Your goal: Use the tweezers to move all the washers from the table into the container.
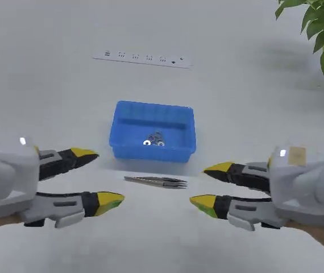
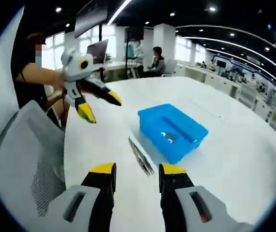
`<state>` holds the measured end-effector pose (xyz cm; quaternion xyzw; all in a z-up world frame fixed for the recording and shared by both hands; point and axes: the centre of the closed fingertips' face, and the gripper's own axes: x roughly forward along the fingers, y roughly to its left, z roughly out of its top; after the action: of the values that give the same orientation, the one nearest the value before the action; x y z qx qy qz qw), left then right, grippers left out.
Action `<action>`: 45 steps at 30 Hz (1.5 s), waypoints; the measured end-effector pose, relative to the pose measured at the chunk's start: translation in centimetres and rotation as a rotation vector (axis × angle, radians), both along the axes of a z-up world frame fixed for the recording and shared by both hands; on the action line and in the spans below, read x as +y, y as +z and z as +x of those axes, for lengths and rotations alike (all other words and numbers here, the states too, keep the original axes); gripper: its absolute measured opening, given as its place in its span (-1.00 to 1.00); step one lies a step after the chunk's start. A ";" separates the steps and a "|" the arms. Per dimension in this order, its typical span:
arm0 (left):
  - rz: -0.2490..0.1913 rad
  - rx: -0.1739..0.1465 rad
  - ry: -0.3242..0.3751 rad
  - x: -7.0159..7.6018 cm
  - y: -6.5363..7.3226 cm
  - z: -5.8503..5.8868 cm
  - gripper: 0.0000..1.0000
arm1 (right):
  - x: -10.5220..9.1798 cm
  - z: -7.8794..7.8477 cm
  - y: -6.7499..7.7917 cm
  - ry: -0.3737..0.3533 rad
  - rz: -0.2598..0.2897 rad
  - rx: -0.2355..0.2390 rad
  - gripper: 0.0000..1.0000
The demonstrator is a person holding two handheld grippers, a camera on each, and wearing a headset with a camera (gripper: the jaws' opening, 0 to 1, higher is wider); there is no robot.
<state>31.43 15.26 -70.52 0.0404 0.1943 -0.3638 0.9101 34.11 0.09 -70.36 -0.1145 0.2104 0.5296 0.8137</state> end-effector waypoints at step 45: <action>0.164 -0.083 -0.039 0.1 4.5 -3.3 0.99 | 0.4 -3.0 3.8 0.059 -0.076 -0.162 0.95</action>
<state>28.17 15.32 -66.06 0.1338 0.1847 -0.3624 0.9037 31.08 0.50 -66.58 -0.1938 0.1603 0.5340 0.8072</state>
